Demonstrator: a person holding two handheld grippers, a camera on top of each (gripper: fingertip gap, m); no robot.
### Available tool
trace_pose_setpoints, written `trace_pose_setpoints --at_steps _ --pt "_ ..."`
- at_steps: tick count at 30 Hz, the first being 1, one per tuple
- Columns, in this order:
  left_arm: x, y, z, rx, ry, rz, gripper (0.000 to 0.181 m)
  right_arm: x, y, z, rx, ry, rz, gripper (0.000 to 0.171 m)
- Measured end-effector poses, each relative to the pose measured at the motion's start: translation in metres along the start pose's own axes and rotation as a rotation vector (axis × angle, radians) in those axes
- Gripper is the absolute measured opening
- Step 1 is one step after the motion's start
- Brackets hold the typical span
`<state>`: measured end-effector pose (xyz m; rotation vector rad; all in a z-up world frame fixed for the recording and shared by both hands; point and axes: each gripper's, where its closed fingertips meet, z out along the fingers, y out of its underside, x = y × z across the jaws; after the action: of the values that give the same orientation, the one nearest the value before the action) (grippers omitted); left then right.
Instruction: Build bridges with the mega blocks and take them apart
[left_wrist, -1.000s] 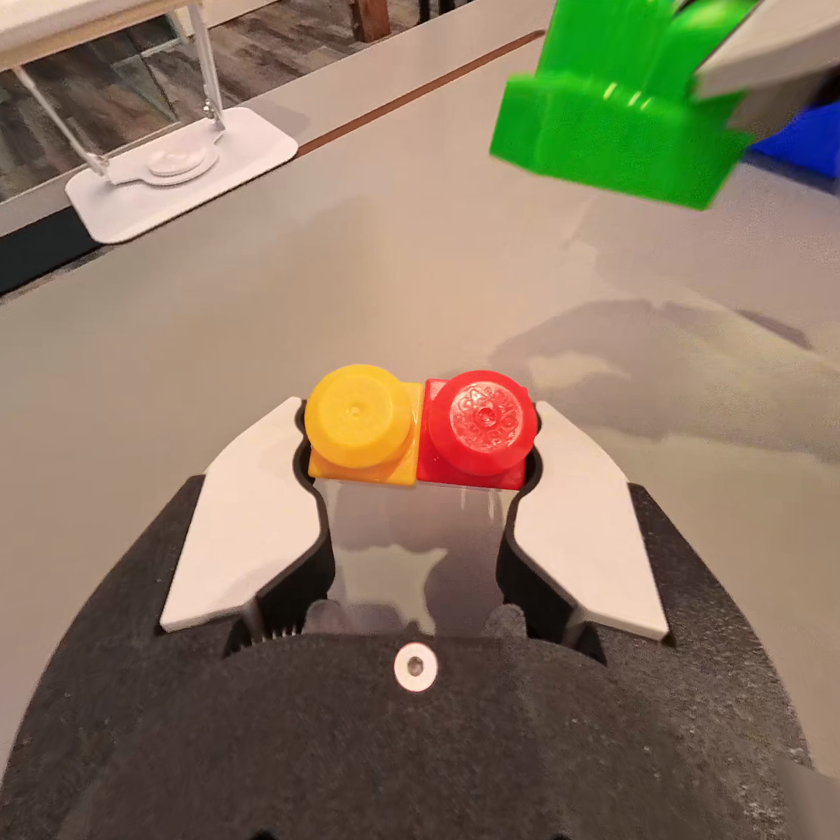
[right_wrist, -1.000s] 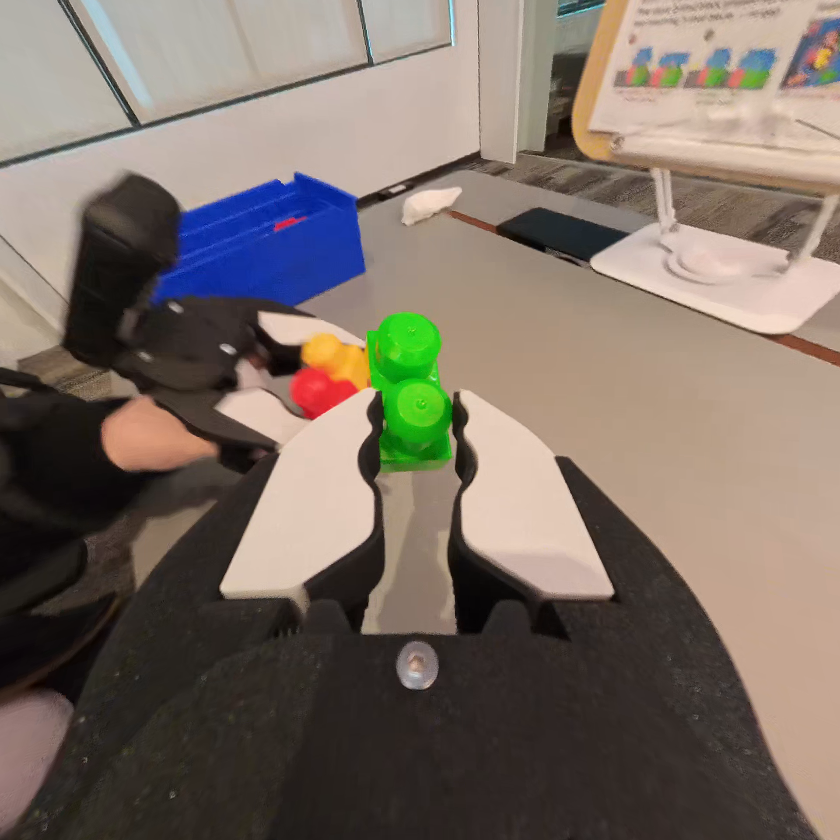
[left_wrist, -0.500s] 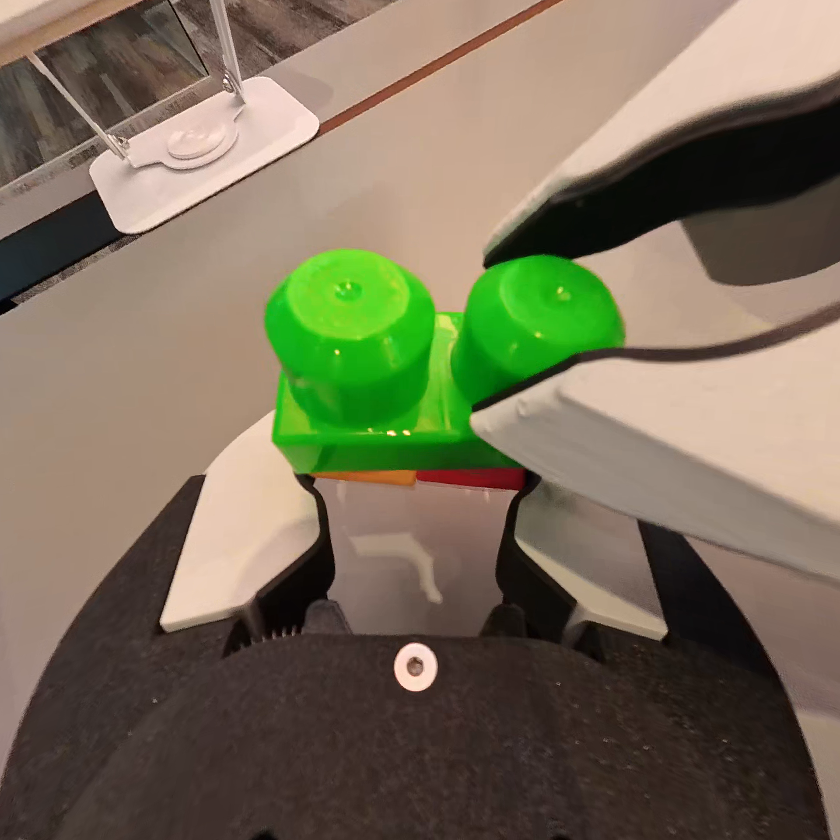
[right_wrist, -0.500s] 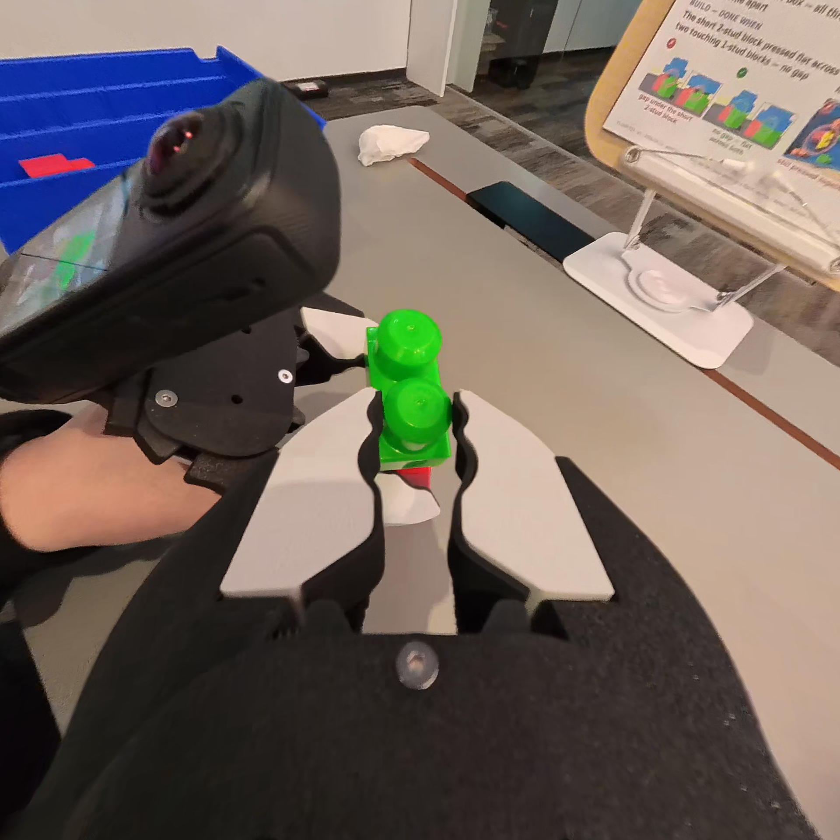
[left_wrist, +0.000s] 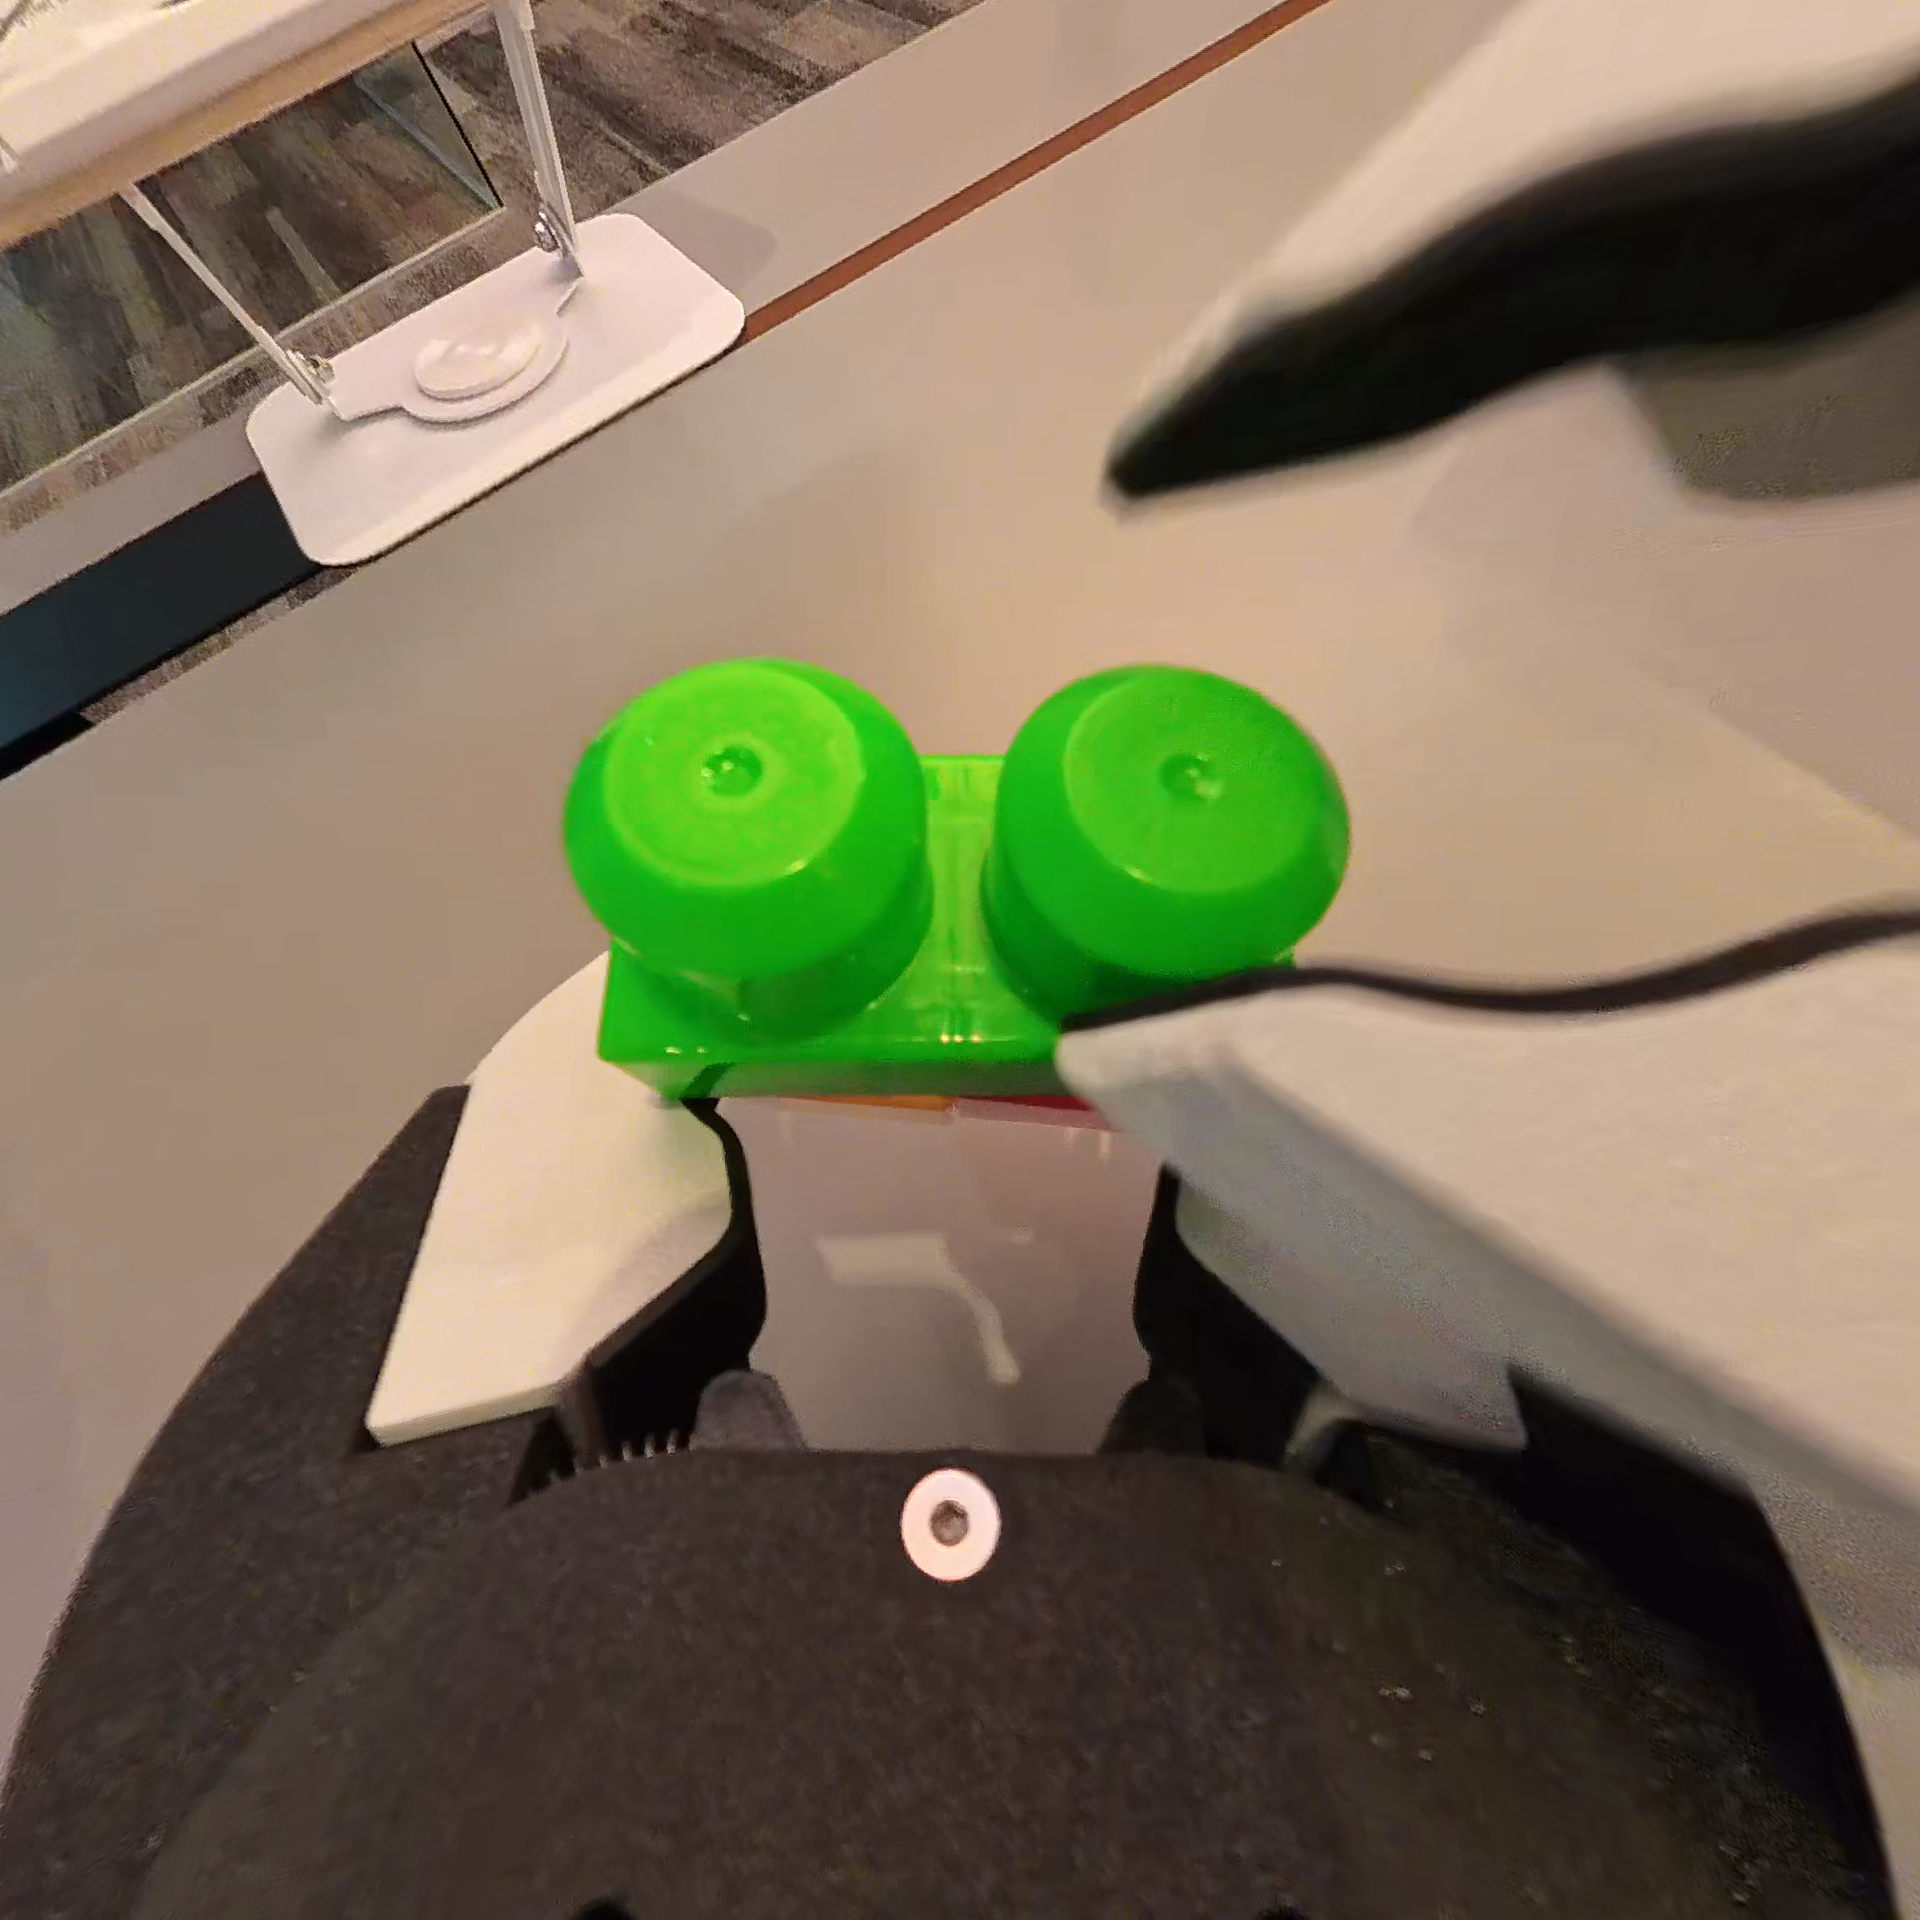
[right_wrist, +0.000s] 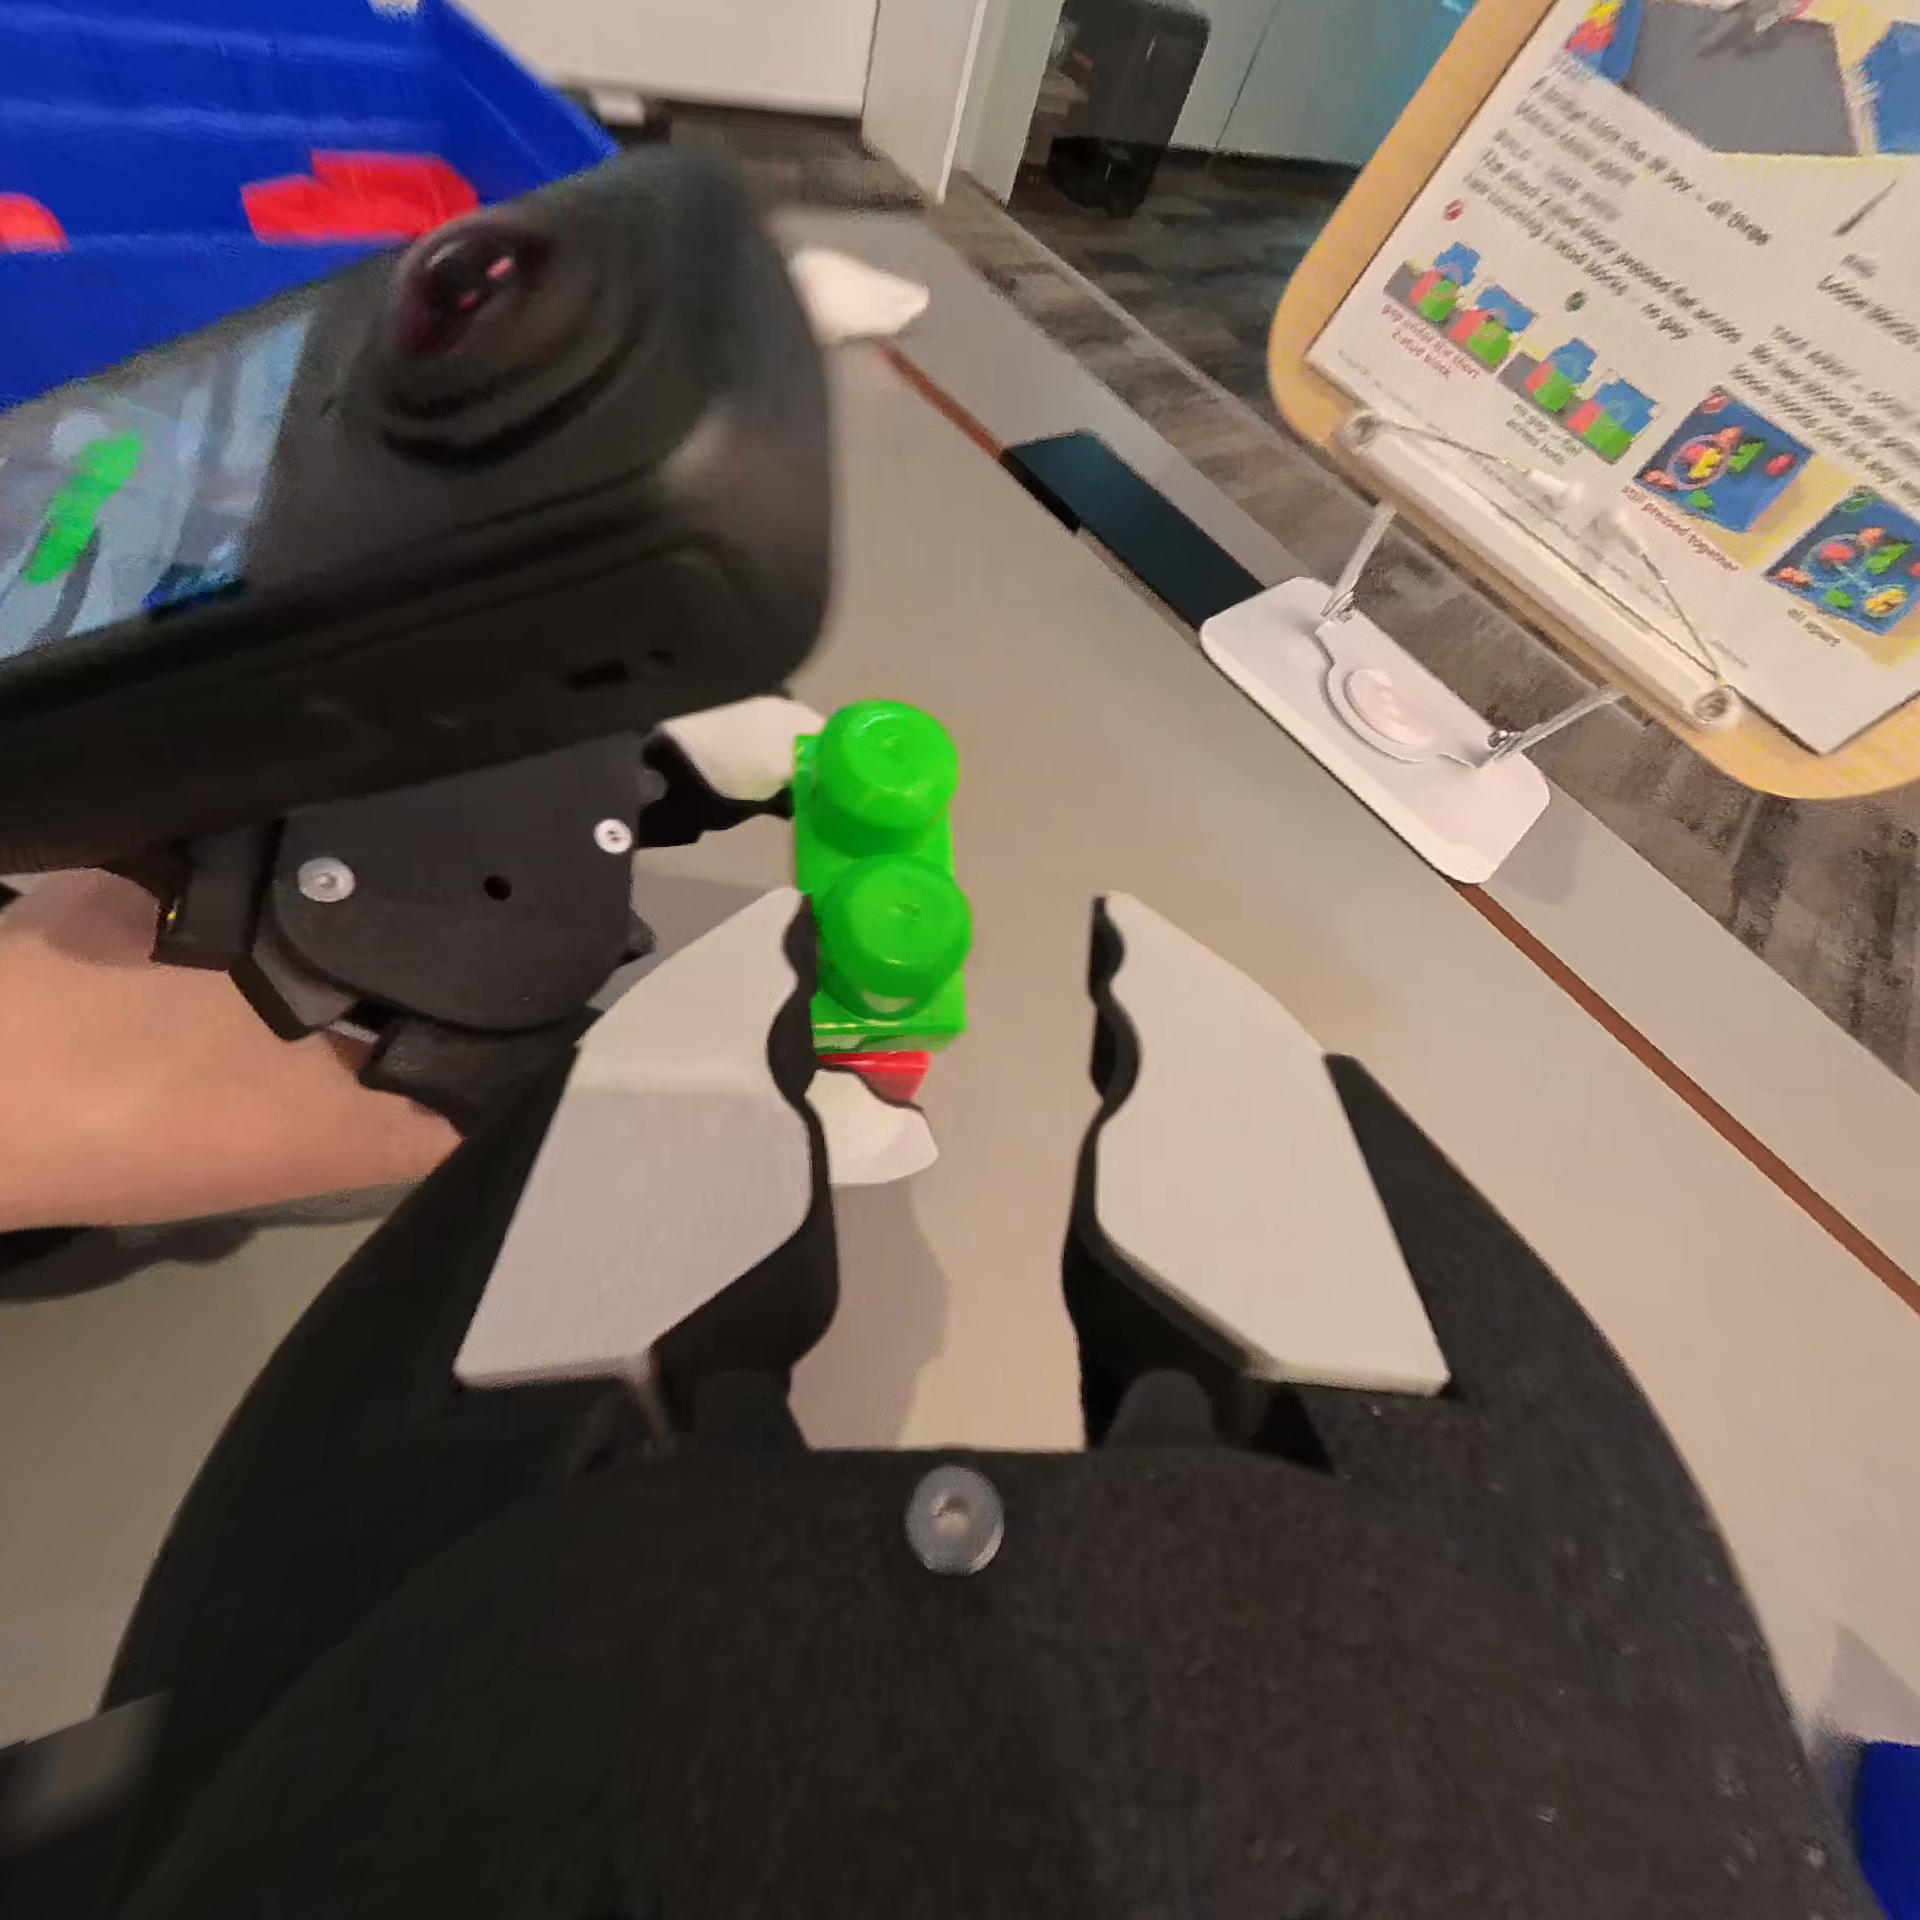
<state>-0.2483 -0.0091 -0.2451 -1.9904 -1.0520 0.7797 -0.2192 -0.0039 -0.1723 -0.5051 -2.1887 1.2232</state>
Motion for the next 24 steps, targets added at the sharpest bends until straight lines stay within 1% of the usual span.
trace_pose_setpoints --at_steps 1,2,3,6,8,10,11,13,15,17,19,21,23,24 --pt "0.000 0.000 -0.002 0.006 0.003 0.009 0.089 0.005 -0.004 -0.006 0.036 -0.001 0.033 0.058" --pt "0.000 -0.001 -0.004 0.011 0.008 0.016 0.089 0.010 -0.008 -0.013 0.083 -0.023 0.080 0.062" --pt "0.002 -0.002 -0.007 0.020 0.018 0.027 0.090 0.013 -0.013 -0.020 0.130 -0.073 0.148 0.062" --pt "0.006 -0.005 -0.016 0.049 0.031 0.082 0.089 0.016 -0.016 -0.033 0.190 -0.362 0.442 0.070" --pt "0.013 -0.009 -0.023 0.071 0.054 0.115 0.090 0.014 -0.008 -0.033 0.154 -0.560 0.605 0.080" --pt "0.019 -0.012 -0.030 0.089 0.078 0.147 0.090 0.002 0.006 -0.029 0.045 -0.744 0.738 0.100" --pt "0.021 -0.013 -0.033 0.093 0.082 0.157 0.090 -0.006 0.009 -0.029 0.009 -0.836 0.806 0.109" --pt "0.026 -0.014 -0.037 0.087 0.101 0.191 0.090 -0.020 0.005 -0.035 -0.013 -1.001 0.924 0.121" --pt "0.030 -0.015 -0.040 0.087 0.108 0.215 0.089 -0.030 0.006 -0.033 -0.053 -1.038 0.955 0.136" --pt "0.033 -0.014 -0.040 0.074 0.109 0.241 0.090 -0.039 0.008 -0.030 -0.094 -1.056 0.951 0.140" --pt "0.035 -0.015 -0.040 0.073 0.109 0.259 0.090 -0.048 0.009 -0.029 -0.146 -1.077 0.957 0.140" --pt "0.037 -0.016 -0.041 0.070 0.111 0.265 0.089 -0.056 0.017 -0.024 -0.204 -1.060 0.914 0.135" --pt "0.038 -0.018 -0.042 0.070 0.110 0.272 0.089 -0.060 0.018 -0.025 -0.222 -1.086 0.905 0.129" --pt "0.038 -0.018 -0.042 0.069 0.111 0.270 0.089 -0.062 0.015 -0.027 -0.218 -1.111 0.918 0.123"
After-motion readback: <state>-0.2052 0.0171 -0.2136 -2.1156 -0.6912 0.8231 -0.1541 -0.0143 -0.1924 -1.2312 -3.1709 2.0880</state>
